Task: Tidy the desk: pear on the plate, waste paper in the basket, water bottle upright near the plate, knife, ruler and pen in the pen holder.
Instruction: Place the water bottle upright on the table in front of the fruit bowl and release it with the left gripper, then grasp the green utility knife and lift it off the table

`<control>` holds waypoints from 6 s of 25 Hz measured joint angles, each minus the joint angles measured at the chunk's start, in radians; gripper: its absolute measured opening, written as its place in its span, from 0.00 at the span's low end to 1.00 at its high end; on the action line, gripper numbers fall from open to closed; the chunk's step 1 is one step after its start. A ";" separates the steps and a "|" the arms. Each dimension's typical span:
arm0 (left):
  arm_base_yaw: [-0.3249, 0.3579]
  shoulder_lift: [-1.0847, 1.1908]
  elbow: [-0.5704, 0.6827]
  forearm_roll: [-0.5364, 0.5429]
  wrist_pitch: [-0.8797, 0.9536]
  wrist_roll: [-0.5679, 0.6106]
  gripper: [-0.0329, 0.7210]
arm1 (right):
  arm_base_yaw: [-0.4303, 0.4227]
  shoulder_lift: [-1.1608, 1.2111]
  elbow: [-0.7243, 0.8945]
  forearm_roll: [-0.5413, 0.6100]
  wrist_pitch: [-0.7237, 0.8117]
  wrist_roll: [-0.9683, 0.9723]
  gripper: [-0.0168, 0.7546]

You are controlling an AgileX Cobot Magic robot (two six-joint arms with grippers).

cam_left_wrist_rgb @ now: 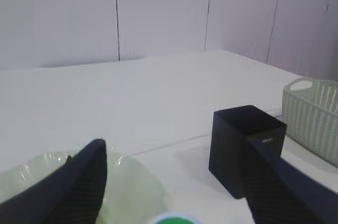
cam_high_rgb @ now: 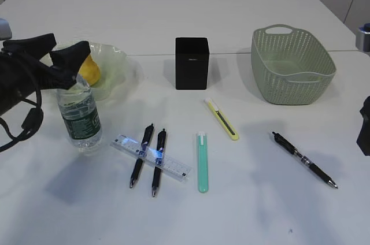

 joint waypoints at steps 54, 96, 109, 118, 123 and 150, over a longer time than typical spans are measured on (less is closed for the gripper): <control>0.309 -0.498 -0.324 -0.341 2.087 0.134 0.73 | 0.000 0.000 -0.009 -0.019 -0.038 -0.005 0.72; 0.309 -0.571 -0.324 -0.431 2.073 0.137 0.73 | 0.402 0.868 -0.781 0.011 0.052 0.569 0.60; 0.309 -0.571 -0.324 -0.435 2.071 0.137 0.73 | 0.402 0.931 -0.808 0.011 0.050 0.599 0.60; 0.309 -0.571 -0.324 -0.435 2.061 0.137 0.73 | 0.402 0.954 -0.826 0.011 0.050 0.599 0.60; 0.309 -0.571 -0.324 -0.435 2.057 0.137 0.73 | 0.402 0.970 -0.827 0.005 0.048 0.600 0.60; 0.309 -0.571 -0.324 -0.440 2.057 0.137 0.73 | 0.402 1.003 -0.827 -0.012 0.008 0.602 0.60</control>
